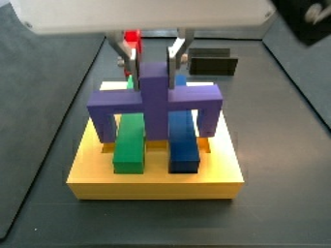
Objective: Pick up the purple object. Move up. Move to above the board. Insert the purple object.
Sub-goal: Insert the purple object.
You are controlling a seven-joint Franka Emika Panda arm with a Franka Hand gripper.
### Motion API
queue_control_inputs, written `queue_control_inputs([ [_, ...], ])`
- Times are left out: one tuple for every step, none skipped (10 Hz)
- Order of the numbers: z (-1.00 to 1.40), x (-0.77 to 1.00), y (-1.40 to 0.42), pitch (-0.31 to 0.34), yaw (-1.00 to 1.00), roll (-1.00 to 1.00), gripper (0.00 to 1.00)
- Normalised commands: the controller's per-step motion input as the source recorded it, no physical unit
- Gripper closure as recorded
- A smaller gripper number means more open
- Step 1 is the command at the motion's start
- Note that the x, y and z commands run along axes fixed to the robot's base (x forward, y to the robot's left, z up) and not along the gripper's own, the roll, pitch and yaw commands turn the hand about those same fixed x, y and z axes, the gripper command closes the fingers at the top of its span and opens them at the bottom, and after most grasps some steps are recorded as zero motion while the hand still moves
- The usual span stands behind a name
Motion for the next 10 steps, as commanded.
queue_control_inputs([
  [-0.25,0.22,-0.07,-0.067,0.00,-0.03,1.00],
  [-0.16,0.32,-0.04,-0.017,0.00,-0.02,1.00],
  [-0.21,0.11,0.00,-0.040,0.00,-0.01,1.00],
  [-0.19,0.00,0.00,-0.027,0.00,0.00,1.00],
  [-0.14,-0.06,0.00,-0.011,0.00,0.00,1.00],
  [-0.12,-0.12,0.00,-0.021,0.00,0.00,1.00],
  [-0.14,0.00,-0.02,-0.049,-0.02,0.00,1.00],
  [-0.18,0.00,-0.01,-0.050,-0.03,0.00,1.00],
  [-0.23,0.00,-0.08,-0.070,-0.08,-0.01,1.00],
  [-0.32,0.00,-0.03,-0.076,-0.19,0.00,1.00],
])
